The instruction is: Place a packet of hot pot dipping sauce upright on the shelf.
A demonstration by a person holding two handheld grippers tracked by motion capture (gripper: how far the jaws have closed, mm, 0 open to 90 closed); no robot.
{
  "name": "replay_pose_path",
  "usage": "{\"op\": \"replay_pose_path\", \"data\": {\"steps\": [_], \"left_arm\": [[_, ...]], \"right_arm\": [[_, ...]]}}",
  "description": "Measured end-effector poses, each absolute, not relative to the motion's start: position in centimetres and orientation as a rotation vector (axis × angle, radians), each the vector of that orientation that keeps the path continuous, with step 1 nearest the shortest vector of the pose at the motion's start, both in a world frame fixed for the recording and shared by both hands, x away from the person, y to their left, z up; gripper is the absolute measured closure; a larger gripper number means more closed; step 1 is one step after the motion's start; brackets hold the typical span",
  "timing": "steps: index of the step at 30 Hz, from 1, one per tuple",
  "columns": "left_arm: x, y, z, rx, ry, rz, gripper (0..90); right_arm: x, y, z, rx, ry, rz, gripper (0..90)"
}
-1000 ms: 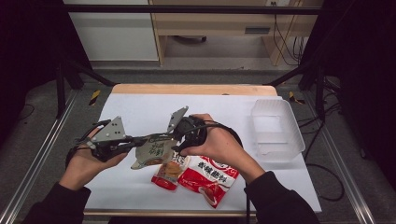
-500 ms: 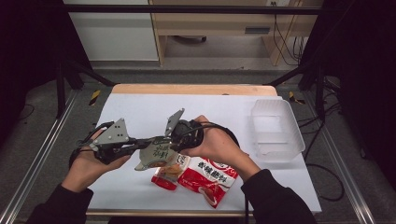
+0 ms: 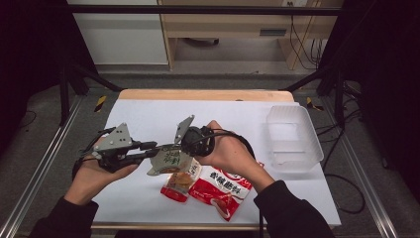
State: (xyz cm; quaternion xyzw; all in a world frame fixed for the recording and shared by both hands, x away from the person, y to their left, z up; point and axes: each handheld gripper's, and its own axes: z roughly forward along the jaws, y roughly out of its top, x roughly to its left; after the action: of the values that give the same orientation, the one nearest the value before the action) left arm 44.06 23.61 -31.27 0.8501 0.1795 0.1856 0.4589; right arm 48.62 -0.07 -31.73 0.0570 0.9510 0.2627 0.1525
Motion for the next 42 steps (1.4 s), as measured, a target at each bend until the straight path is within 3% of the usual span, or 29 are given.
{"op": "replay_pose_path", "data": {"steps": [2,3,4,5,14,24,34,42], "left_arm": [[44.0,23.7,-31.4,2.083,0.446,0.472,58.8],[43.9,23.9,-31.7,2.07,0.457,0.485,58.8],[43.9,24.3,-32.2,2.049,0.492,0.501,43.5],[43.9,24.3,-32.2,2.049,0.492,0.501,39.5],[43.7,27.3,-36.7,2.015,0.653,0.549,20.9],[43.6,32.0,-42.3,1.892,0.918,0.604,10.3],[42.8,33.1,-43.5,1.845,0.955,0.662,8.1],[43.0,33.0,-44.2,1.902,0.981,0.683,8.1]], "right_arm": [[48.7,-0.2,-31.7,0.151,2.718,0.719,90.0],[48.7,-0.2,-31.7,0.151,2.718,0.719,90.0],[48.7,-0.4,-31.6,0.158,2.708,0.688,90.0],[48.7,-0.4,-31.6,0.158,2.708,0.688,90.0],[49.5,-4.0,-30.0,0.241,2.629,0.699,90.0],[49.9,-7.9,-28.1,0.305,2.566,0.715,90.0],[49.3,-12.3,-26.6,0.369,2.488,0.73,90.0],[48.9,-17.2,-26.1,0.457,2.423,0.723,90.0]]}}
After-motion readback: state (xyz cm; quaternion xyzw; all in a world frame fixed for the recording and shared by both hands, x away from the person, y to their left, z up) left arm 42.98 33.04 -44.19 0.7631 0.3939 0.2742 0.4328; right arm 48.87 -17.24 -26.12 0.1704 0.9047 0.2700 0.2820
